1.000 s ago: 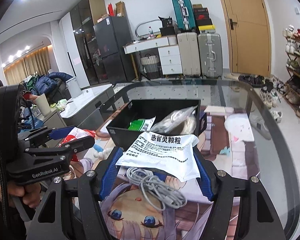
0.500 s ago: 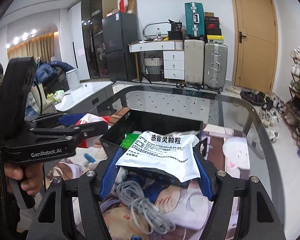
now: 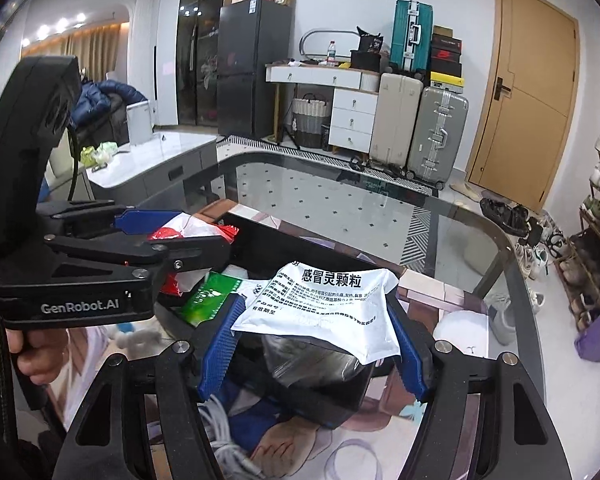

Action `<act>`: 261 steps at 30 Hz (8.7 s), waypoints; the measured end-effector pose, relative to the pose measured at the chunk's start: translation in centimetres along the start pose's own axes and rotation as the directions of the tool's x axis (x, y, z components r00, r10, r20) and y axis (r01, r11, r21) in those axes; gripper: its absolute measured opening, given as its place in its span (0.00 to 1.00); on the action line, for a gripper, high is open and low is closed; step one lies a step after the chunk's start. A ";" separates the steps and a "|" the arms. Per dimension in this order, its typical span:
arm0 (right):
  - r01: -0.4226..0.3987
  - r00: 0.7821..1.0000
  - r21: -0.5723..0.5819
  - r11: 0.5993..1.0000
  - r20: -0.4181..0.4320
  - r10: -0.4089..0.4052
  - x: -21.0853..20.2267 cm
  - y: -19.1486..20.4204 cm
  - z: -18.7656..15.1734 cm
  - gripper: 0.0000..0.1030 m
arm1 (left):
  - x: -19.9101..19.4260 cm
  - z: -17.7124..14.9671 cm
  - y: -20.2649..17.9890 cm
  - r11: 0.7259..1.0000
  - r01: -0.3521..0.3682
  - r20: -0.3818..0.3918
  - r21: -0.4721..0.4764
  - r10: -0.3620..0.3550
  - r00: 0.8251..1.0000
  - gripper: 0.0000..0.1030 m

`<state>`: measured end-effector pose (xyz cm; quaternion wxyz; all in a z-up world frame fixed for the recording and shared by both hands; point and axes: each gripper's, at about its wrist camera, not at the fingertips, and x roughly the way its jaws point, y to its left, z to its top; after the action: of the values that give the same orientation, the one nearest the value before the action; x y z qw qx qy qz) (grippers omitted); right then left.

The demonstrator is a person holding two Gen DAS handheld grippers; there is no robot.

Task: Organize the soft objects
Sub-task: 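Lower the red snack bag into the box with the left gripper while the right drops the medicine packet in, then move the left gripper to the white plush toy while the right reaches the white cable, then grasp the white plush toy with the left gripper while the right grasps the coiled cable, then lower the cable into the box with the right gripper while the left lowers the plush toy in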

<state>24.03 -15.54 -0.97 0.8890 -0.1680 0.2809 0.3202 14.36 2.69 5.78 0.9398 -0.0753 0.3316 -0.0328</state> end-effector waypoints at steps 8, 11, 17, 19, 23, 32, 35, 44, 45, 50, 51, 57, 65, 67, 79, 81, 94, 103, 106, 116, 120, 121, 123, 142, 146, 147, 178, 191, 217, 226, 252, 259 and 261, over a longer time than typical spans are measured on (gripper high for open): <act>0.018 0.999 -0.022 1.000 -0.034 -0.019 2.8 -0.6 -0.1 0.68 | 1.5 0.0 0.2 1.000 0.001 -0.032 -0.012 -0.001 0.999 0.55; 0.034 0.999 -0.014 0.999 -0.038 -0.035 3.1 -0.9 -0.2 0.80 | 1.6 0.0 0.1 1.000 -0.003 -0.031 -0.005 0.002 1.000 0.55; 0.072 0.997 0.010 0.997 -0.016 -0.072 1.9 -1.7 -0.6 0.90 | 1.9 0.0 -0.1 1.000 -0.009 -0.039 0.006 0.009 0.999 0.55; 0.080 0.997 0.024 0.996 -0.009 -0.080 1.3 -1.9 -0.8 0.91 | 2.1 0.0 -0.2 1.000 -0.012 -0.039 0.004 0.012 0.999 0.55; 0.090 0.996 0.064 0.994 0.007 -0.090 0.0 -2.2 -1.4 0.97 | 2.2 -0.1 -0.5 1.000 -0.011 -0.040 0.019 0.012 0.999 0.57; 0.082 0.996 0.191 0.978 0.014 -0.086 -2.0 -3.3 -3.4 0.99 | 0.1 -0.7 -0.8 0.999 0.012 -0.013 0.034 -0.011 1.000 0.93; 0.075 0.997 0.208 0.975 0.003 -0.077 -2.5 -3.1 -4.1 0.99 | -0.9 -1.1 -0.3 1.000 -0.011 0.008 0.027 0.011 1.000 1.00; 0.016 1.000 0.290 0.957 -0.022 -0.010 -3.8 -1.9 -6.0 0.99 | -2.7 -3.4 1.7 0.998 -0.059 -0.005 -0.023 0.059 0.998 1.00; 0.012 1.000 0.296 0.955 -0.026 -0.005 -3.7 -1.9 -6.1 0.99 | -2.8 -3.7 1.8 0.998 -0.066 -0.008 -0.021 0.066 0.998 1.00; 0.004 0.999 0.317 0.948 -0.052 0.014 -3.7 -0.8 -7.4 0.99 | -3.1 -5.1 1.7 0.997 -0.084 -0.021 0.000 0.084 0.996 1.00; 0.000 0.998 0.320 0.947 -0.055 0.019 -3.8 -0.5 -7.7 0.99 | -3.1 -5.5 1.7 0.996 -0.086 -0.028 0.003 0.086 0.996 1.00; -0.001 0.994 0.362 0.932 -0.105 0.042 -3.7 0.3 -9.0 0.99 | -2.8 -6.8 1.6 0.997 -0.078 -0.054 -0.008 0.078 0.996 1.00; -0.004 0.987 0.357 0.934 -0.151 0.062 -2.7 1.9 -10.0 0.99 | -2.3 -7.9 1.6 0.997 -0.081 -0.076 -0.015 0.079 0.994 1.00; 0.013 0.984 0.344 0.939 -0.170 0.049 -2.2 2.1 -10.1 0.99 | -2.3 -8.1 1.7 0.997 -0.082 -0.080 -0.018 0.080 0.994 1.00; 0.103 0.979 0.376 0.921 -0.202 -0.026 -2.0 -0.6 -11.5 0.99 | -2.0 -8.4 1.6 0.997 -0.075 -0.110 -0.006 0.074 0.991 1.00; 0.112 0.981 0.410 0.905 -0.193 -0.033 -2.3 -1.4 -11.7 0.99 | -1.9 -8.5 1.7 0.997 -0.074 -0.112 -0.009 0.073 0.991 1.00; 0.049 0.987 0.425 0.904 -0.158 0.021 -0.6 0.7 -10.4 0.99 | -1.4 -8.5 1.8 0.997 -0.074 -0.124 -0.006 0.073 0.990 1.00; 0.058 0.989 0.462 0.885 -0.146 0.011 -0.4 0.2 -10.4 0.99 | -1.3 -8.7 1.3 0.997 -0.078 -0.129 0.001 0.078 0.989 1.00; 0.069 0.990 0.462 0.884 -0.145 -0.002 -0.4 0.3 -10.4 0.98 | -1.3 -8.7 1.2 0.997 -0.077 -0.129 0.003 0.077 0.989 1.00; 0.031 0.993 0.474 0.880 -0.114 0.026 -1.0 0.0 -10.7 0.75 | -0.6 -8.8 1.2 0.998 -0.063 -0.149 -0.011 0.061 0.987 1.00; 0.009 0.994 0.484 0.875 -0.099 0.044 -1.2 -0.2 -10.9 0.73 | -0.2 -8.7 1.3 0.997 -0.072 -0.162 -0.020 0.067 0.985 1.00; 0.006 0.994 0.484 0.875 -0.096 0.046 -1.3 -0.2 -10.9 0.73 | -0.2 -8.7 1.3 0.997 -0.069 -0.163 -0.027 0.064 0.985 1.00; -0.002 0.995 0.485 0.874 -0.088 0.051 -1.5 -0.4 -10.9 0.73 | -0.1 -8.6 1.5 0.997 -0.063 -0.166 -0.039 0.056 0.985 1.00; 0.046 0.994 0.509 0.859 -0.106 0.010 -3.0 -2.5 -12.2 0.73 | 2.1 -8.6 0.5 0.994 -0.107 -0.221 -0.020 0.100 0.970 1.00; 0.045 0.995 0.508 0.860 -0.103 0.008 -3.0 -2.7 -12.4 0.73 | 2.2 -8.7 0.0 0.991 -0.132 -0.230 0.000 0.129 0.965 1.00; 0.046 0.994 0.507 0.861 -0.105 0.008 -3.0 -2.8 -12.4 0.73 | 2.2 -8.7 0.0 0.990 -0.139 -0.232 0.005 0.136 0.963 1.00; 0.026 0.999 0.495 0.868 -0.035 -0.010 -5.0 -2.0 -11.7 0.73 | -0.8 -8.7 -2.2 0.993 -0.094 -0.177 0.071 0.105 0.979 0.85; 0.047 0.998 0.467 0.883 0.022 -0.065 -7.8 -1.8 -9.7 0.73 | -4.0 -6.8 -1.6 0.998 -0.057 -0.080 0.038 0.060 0.995 0.85; 0.052 0.980 0.369 0.928 0.159 -0.118 -12.0 -1.4 -3.2 0.73 | -6.3 -2.1 -1.2 0.996 -0.076 0.086 0.034 0.073 0.994 0.86; 0.066 0.978 0.340 0.938 0.164 -0.128 -11.1 -1.9 -1.5 0.73 | -5.5 -1.3 -1.2 0.995 -0.084 0.089 0.051 0.079 0.993 0.86; 0.103 0.991 0.270 0.957 0.058 -0.123 -1.5 -2.4 2.4 0.73 | -1.5 -1.0 -0.1 0.995 -0.099 0.042 0.014 0.098 0.994 0.86; 0.080 0.996 0.266 0.961 0.014 -0.087 2.7 -2.3 3.3 0.73 | -1.2 -1.2 0.3 0.993 -0.113 0.031 0.016 0.112 0.993 0.86; 0.074 0.997 0.268 0.961 -0.001 -0.076 3.8 -2.1 3.3 0.73 | -1.1 -1.2 0.3 0.993 -0.115 0.028 0.017 0.114 0.993 0.86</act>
<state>29.14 -13.69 -0.43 0.9163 -0.0555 0.3110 0.2462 12.78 3.00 5.46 0.9453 -0.0481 0.3222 0.0190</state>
